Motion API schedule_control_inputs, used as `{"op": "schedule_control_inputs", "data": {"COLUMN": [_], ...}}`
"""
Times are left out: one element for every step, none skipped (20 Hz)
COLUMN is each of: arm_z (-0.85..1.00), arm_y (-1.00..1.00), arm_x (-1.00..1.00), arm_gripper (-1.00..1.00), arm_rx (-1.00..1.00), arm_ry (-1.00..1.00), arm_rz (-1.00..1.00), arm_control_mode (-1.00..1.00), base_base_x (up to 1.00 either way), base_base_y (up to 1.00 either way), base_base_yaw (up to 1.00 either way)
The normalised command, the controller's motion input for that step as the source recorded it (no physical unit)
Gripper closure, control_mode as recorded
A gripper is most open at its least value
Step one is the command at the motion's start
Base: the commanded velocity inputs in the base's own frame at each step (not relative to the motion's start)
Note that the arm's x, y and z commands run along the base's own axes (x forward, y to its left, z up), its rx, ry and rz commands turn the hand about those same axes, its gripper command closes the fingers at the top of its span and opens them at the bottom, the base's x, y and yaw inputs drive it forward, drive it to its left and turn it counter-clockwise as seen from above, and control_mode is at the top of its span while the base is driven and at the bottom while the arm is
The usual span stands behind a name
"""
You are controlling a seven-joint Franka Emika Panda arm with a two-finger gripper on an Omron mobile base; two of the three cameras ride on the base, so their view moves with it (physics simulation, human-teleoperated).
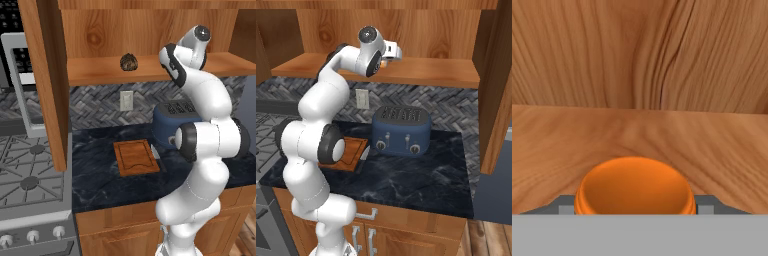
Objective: Pick the bread, place it on the cutting board, pick the jam, place it on the counter, and close the cabinet.
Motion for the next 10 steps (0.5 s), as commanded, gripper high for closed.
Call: {"op": "schedule_control_inputs", "data": {"arm_z": [0.0, 0.0, 0.0, 0.0, 0.0, 0.0, 0.0, 0.0, 0.0, 0.0], "arm_y": [0.0, 0.0, 0.0, 0.0, 0.0, 0.0, 0.0, 0.0, -0.01, -0.02], "arm_x": [0.0, 0.0, 0.0, 0.0, 0.0, 0.0, 0.0, -0.06, -0.19, -0.24], "arm_gripper": [1.0, 1.0, 1.0, 1.0, 1.0, 1.0, 1.0, 1.0, 1.0, 1.0], "arm_rx": [0.0, 0.0, 0.0, 0.0, 0.0, 0.0, 0.0, 0.0, 0.0, 0.0], "arm_ry": [0.0, 0.0, 0.0, -0.02, 0.0, 0.0, 0.0, -0.02, -0.01, -0.02], "arm_rz": [0.0, 0.0, 0.0, 0.0, 0.0, 0.0, 0.0, 0.0, 0.0, 0.0], "arm_control_mode": [-1.0, -1.0, -1.0, -1.0, -1.0, -1.0, -1.0, -1.0, -1.0, -1.0], "base_base_x": [0.0, 0.0, 0.0, 0.0, 0.0, 0.0, 0.0, 0.0, 0.0, 0.0], "base_base_y": [0.0, 0.0, 0.0, 0.0, 0.0, 0.0, 0.0, 0.0, 0.0, 0.0], "base_base_yaw": [0.0, 0.0, 0.0, 0.0, 0.0, 0.0, 0.0, 0.0, 0.0, 0.0]}}
